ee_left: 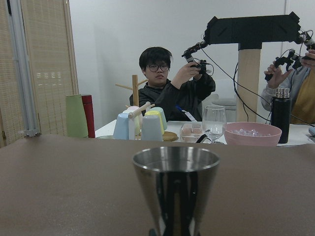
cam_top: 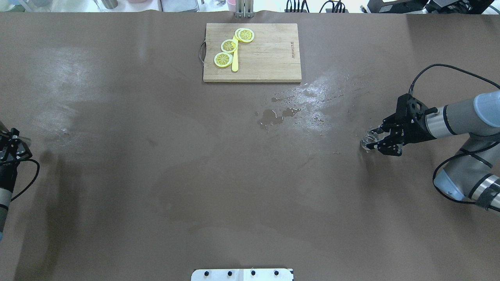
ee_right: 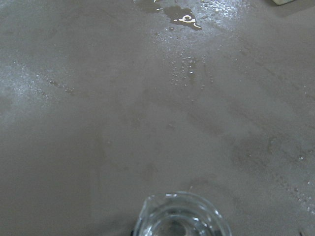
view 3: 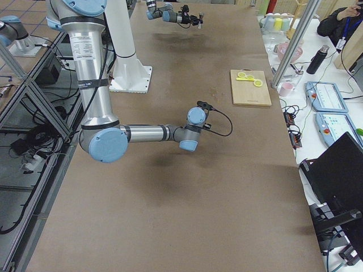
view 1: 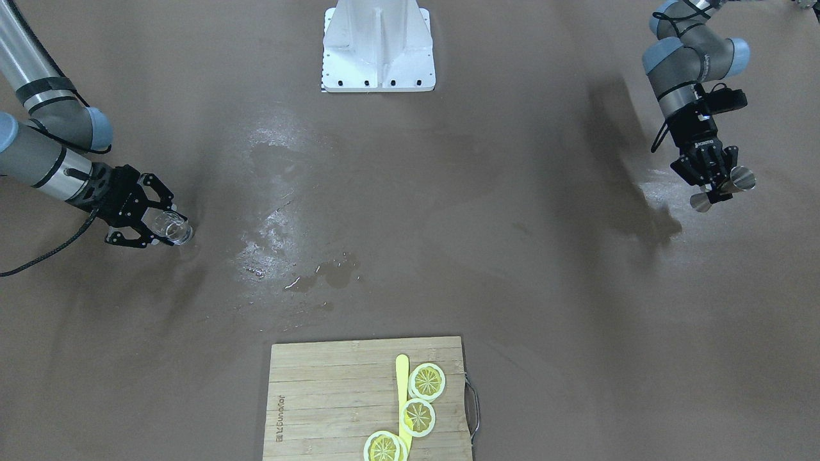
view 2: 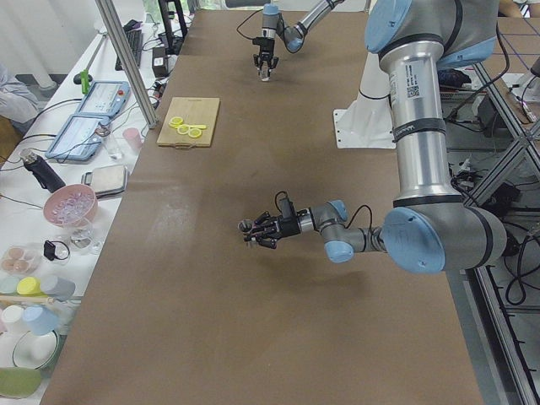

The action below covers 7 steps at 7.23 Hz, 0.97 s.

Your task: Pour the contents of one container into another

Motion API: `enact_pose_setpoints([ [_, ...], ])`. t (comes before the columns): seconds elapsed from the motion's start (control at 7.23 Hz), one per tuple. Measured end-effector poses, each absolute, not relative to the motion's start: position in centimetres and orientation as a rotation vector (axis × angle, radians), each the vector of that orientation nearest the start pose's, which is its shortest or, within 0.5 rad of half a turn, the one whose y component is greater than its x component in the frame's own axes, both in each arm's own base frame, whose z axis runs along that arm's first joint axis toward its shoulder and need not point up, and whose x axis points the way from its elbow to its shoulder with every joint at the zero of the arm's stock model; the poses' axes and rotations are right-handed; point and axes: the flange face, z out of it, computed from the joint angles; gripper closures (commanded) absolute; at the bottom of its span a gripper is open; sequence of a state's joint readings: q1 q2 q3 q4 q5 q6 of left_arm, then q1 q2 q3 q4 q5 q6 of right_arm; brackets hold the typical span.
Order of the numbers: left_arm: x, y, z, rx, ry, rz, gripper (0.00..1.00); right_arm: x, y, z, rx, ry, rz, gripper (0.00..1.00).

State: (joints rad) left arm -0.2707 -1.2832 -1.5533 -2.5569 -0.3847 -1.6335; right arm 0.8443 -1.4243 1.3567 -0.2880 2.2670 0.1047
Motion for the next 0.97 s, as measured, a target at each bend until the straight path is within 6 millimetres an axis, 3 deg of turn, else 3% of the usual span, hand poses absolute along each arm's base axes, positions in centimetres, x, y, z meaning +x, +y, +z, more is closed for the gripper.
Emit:
enact_pose_setpoints([
  [0.14, 28.6, -30.7, 66.1, 1.216, 0.474, -0.669, 1.0, -32.2, -46.6, 54.2, 0.842, -1.059, -0.954, 0.02],
  [0.83, 30.9, -29.7, 66.5, 1.213, 0.489, -0.636, 1.0, -32.5, -47.2, 53.6, 0.843, -1.056, -0.957, 0.01],
  [0.97, 31.1, -29.7, 66.5, 1.214, 0.49, -0.637, 0.91, -32.6, -47.4, 53.2, 0.849, -1.059, -0.954, 0.01],
])
